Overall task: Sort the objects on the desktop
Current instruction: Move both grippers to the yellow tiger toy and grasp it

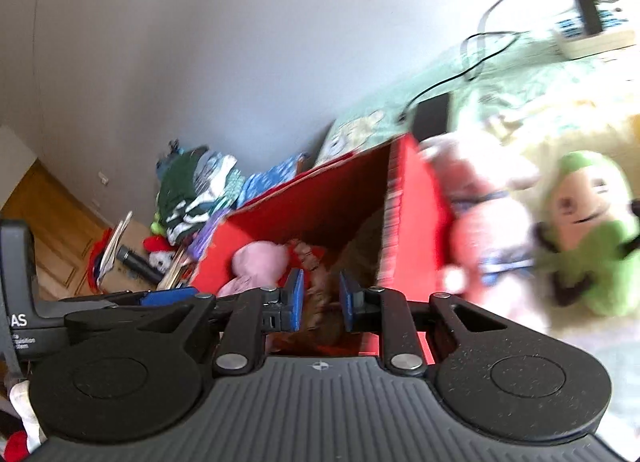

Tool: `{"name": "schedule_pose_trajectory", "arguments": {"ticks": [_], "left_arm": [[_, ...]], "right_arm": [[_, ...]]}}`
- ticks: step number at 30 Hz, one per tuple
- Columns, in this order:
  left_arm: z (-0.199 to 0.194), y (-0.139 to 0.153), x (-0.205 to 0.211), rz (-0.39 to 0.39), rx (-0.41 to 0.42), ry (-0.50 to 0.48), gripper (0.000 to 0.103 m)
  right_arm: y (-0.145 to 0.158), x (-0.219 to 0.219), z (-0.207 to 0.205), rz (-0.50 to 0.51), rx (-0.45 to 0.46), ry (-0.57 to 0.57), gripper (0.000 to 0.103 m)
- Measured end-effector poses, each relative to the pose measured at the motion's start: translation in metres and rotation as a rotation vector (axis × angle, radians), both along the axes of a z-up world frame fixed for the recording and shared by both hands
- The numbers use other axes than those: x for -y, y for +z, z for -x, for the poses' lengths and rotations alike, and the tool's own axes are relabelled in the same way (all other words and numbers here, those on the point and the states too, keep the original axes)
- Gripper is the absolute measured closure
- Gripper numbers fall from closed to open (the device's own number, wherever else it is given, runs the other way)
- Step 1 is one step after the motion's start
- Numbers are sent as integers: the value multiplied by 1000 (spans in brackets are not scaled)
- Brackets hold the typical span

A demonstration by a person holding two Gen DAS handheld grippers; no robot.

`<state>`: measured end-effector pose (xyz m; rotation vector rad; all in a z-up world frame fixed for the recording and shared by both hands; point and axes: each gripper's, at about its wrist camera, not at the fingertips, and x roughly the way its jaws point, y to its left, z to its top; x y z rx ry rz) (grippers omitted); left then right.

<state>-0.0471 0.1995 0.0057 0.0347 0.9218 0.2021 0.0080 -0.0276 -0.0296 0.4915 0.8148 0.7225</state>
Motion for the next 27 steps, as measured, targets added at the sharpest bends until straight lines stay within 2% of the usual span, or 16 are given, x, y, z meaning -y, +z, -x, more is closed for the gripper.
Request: {"name": "schedule_pose_trajectory", "arguments": {"ticks": [9,18,22,27], "left_arm": [[-30,-3,106,101,-1,-214,16],[-66,-29,218,212,-69,-432,16],[-87,-48,251,303,-136,-461,17],[-115,-60,271,407,-200,-431,20]], "right_arm": [[-5,104,-11,0,-24,-165,78],[-8,217,-27,30,-26,-369,75],[-14,259,-39,24,-52,-453,72],[-35,293,-64,26,-124,-498,67]]}}
